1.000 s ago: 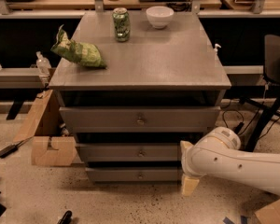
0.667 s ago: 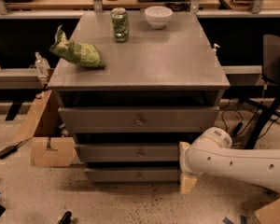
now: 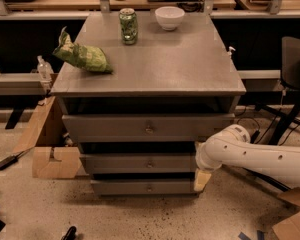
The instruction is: Open middle drawer
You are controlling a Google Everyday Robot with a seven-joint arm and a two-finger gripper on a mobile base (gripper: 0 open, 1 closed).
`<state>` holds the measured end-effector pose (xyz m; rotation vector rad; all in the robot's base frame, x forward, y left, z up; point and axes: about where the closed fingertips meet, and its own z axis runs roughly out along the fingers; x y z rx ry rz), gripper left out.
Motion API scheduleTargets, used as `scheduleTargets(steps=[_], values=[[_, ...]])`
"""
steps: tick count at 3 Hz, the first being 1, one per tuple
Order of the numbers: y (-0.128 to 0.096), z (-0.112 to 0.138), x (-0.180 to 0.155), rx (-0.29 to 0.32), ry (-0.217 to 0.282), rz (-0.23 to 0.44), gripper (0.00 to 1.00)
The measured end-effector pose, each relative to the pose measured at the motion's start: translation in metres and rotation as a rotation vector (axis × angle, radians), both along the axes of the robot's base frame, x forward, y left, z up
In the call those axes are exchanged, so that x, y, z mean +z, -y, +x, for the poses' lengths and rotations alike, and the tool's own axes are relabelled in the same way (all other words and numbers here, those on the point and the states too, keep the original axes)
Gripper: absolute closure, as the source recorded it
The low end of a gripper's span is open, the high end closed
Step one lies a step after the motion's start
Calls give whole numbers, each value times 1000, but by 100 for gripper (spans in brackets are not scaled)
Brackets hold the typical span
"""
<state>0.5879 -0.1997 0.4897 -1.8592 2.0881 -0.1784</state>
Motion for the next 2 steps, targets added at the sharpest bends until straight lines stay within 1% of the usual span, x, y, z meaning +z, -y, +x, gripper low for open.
scheduleTargets(steps=[1, 2], values=[[0, 0, 0, 1, 0, 0, 0], [-20, -19, -31, 6, -52, 22, 0]])
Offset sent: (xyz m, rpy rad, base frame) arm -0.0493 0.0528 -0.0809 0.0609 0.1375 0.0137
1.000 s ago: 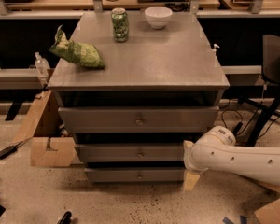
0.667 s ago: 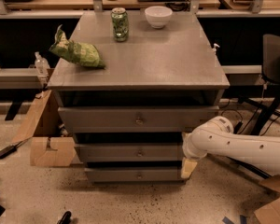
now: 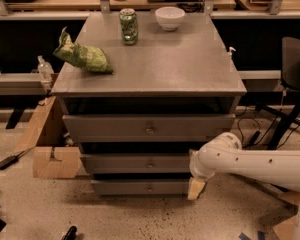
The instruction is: Open middle drawer
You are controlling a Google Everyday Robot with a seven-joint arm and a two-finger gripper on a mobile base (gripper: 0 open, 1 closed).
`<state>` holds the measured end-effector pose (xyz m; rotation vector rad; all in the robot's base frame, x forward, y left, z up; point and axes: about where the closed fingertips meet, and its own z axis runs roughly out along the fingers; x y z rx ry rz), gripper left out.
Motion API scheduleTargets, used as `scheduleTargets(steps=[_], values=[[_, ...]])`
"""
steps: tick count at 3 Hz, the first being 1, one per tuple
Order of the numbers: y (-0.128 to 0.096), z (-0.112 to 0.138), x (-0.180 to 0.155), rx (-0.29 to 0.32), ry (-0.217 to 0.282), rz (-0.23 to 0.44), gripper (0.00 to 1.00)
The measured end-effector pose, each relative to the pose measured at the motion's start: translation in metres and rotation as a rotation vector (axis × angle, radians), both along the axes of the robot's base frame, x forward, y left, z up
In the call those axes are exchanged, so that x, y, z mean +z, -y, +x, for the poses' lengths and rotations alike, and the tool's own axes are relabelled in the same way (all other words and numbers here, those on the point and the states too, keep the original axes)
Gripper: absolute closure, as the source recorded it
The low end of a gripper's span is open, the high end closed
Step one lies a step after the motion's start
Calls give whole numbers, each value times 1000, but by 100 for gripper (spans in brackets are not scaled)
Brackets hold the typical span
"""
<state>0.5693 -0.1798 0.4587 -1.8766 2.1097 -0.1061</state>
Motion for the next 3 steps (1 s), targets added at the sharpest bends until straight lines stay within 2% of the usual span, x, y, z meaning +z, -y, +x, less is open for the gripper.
scheduleTargets(steps=[1, 2, 3], values=[[-15, -20, -29, -8, -45, -3, 0], [-15, -20, -29, -10, -45, -2, 0], [-7, -1, -28, 42, -18, -74, 0]])
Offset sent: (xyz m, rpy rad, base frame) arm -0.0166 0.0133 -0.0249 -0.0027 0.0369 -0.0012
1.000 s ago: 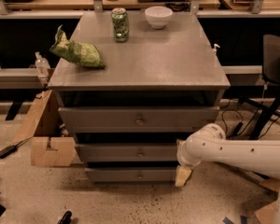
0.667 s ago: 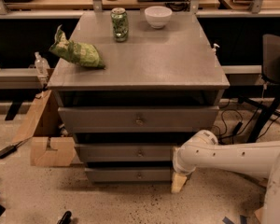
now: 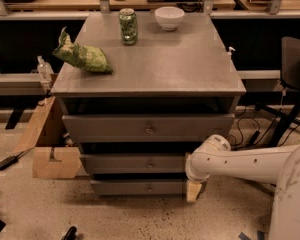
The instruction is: Open middle drawer
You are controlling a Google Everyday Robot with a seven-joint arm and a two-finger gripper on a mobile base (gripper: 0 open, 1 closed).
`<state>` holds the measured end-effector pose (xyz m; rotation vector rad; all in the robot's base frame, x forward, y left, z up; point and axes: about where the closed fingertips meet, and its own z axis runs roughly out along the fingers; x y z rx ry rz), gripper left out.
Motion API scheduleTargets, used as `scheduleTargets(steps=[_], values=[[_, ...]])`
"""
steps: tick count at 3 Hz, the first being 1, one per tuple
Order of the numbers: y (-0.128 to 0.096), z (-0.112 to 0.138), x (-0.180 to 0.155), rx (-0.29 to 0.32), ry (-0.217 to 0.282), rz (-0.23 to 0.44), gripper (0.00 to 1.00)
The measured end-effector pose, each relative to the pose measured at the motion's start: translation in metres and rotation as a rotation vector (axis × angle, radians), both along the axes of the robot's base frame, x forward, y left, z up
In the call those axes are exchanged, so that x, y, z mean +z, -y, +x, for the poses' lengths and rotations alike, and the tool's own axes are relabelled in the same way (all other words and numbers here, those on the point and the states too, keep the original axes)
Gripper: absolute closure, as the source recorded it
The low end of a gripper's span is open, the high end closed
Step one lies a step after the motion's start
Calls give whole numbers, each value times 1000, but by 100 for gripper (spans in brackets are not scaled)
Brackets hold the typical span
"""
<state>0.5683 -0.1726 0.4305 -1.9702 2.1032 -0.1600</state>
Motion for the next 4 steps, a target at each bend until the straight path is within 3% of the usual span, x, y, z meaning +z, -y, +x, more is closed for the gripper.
scheduleTargets(steps=[1, 3, 4], values=[[1, 6, -6, -2, 10, -8, 0], [18, 40, -16, -45, 50, -25, 0], [18, 42, -16, -46, 52, -24, 0]])
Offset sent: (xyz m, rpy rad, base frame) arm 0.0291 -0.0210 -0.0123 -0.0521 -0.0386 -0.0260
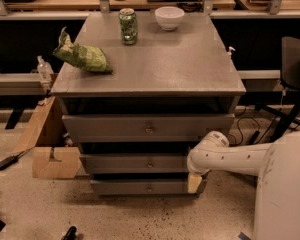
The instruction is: Open middle drawer
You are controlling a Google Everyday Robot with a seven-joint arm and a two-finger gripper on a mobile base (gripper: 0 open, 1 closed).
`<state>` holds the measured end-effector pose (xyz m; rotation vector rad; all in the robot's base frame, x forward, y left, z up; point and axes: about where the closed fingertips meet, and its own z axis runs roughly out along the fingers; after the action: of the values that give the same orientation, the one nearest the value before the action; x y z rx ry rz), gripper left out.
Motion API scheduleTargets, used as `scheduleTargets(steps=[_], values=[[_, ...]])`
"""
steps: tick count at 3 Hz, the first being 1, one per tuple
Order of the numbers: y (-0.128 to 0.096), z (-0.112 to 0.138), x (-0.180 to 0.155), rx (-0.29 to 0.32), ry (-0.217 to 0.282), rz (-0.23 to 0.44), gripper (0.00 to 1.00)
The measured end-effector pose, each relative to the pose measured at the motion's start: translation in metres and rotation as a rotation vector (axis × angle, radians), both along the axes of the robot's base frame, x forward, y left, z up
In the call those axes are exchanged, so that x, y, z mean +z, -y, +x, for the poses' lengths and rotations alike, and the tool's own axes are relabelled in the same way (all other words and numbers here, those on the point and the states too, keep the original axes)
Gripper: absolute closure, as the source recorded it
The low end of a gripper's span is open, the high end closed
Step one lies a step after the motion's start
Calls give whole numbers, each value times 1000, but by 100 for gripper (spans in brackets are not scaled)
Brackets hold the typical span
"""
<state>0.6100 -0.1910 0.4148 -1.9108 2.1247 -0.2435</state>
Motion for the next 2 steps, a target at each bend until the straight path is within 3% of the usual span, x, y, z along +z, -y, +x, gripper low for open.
scheduleTargets(steps=[2], values=[[-25, -21, -24, 15, -119, 37, 50]])
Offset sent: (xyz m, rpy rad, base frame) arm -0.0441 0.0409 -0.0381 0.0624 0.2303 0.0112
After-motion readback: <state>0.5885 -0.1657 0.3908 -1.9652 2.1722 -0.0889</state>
